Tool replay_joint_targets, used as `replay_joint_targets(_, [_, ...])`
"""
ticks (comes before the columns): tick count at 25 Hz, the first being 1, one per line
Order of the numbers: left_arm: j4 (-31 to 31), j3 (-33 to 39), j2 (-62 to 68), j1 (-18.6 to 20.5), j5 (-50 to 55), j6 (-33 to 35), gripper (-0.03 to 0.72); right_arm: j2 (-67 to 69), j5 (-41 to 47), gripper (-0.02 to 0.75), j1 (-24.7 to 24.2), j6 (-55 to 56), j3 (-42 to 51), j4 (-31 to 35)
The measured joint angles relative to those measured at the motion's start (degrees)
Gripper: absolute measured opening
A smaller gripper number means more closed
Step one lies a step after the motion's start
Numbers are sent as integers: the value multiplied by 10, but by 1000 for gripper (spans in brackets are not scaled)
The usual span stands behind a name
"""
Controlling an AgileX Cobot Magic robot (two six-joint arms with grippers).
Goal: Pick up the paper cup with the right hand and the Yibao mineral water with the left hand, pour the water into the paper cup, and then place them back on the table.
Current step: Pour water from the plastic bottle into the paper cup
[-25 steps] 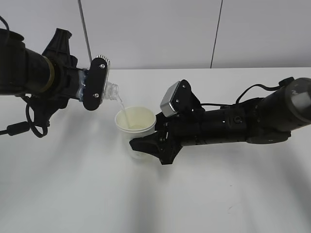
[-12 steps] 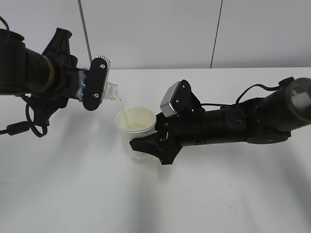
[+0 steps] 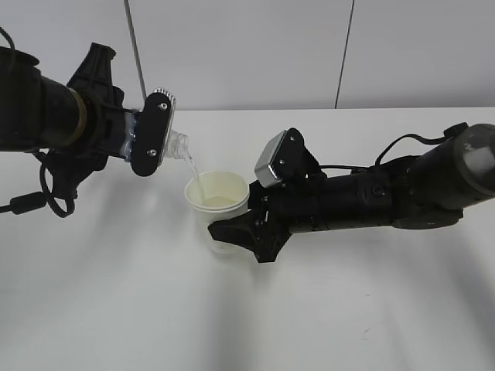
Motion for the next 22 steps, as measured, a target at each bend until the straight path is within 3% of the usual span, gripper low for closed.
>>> replay_joint_targets(22, [13,0,0,0,4,0,346,0,4,505,0,0,0,-1])
